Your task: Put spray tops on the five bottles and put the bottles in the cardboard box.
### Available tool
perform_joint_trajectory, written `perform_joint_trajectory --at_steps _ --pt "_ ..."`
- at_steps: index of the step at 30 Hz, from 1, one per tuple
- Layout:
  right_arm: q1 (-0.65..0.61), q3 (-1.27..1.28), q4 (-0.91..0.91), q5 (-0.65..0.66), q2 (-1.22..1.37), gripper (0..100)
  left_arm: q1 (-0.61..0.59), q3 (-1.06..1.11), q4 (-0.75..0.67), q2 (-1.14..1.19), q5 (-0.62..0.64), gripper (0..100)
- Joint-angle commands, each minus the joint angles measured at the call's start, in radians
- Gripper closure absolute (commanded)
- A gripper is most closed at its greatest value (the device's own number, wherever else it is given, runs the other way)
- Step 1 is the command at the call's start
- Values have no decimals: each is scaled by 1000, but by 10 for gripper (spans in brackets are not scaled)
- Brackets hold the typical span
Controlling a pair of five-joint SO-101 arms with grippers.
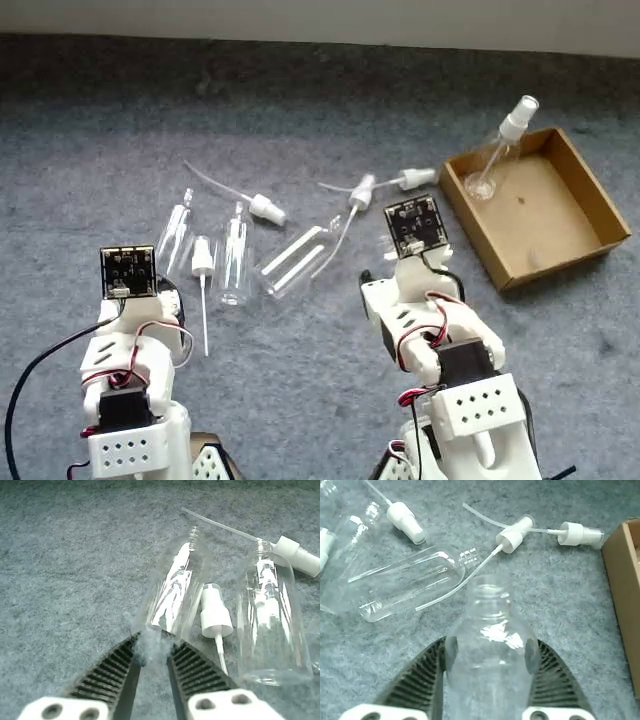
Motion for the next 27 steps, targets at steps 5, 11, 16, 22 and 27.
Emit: perform_joint_trajectory --at_steps 5,11,16,22,27 --pt "13 -13 -44 -91 -18 892 24 -124 195 -7 -18 995" --pt "10 -13 -58 -98 -18 892 21 -196 230 -5 -138 995" --pt "8 -8 -59 -98 -18 892 -1 -294 284 -5 -224 995" --pt "7 -16 -61 -91 -18 892 -39 -438 350 -4 -249 995" --pt "-13 -13 -151 -92 -18 892 -42 -487 362 2 -264 995"
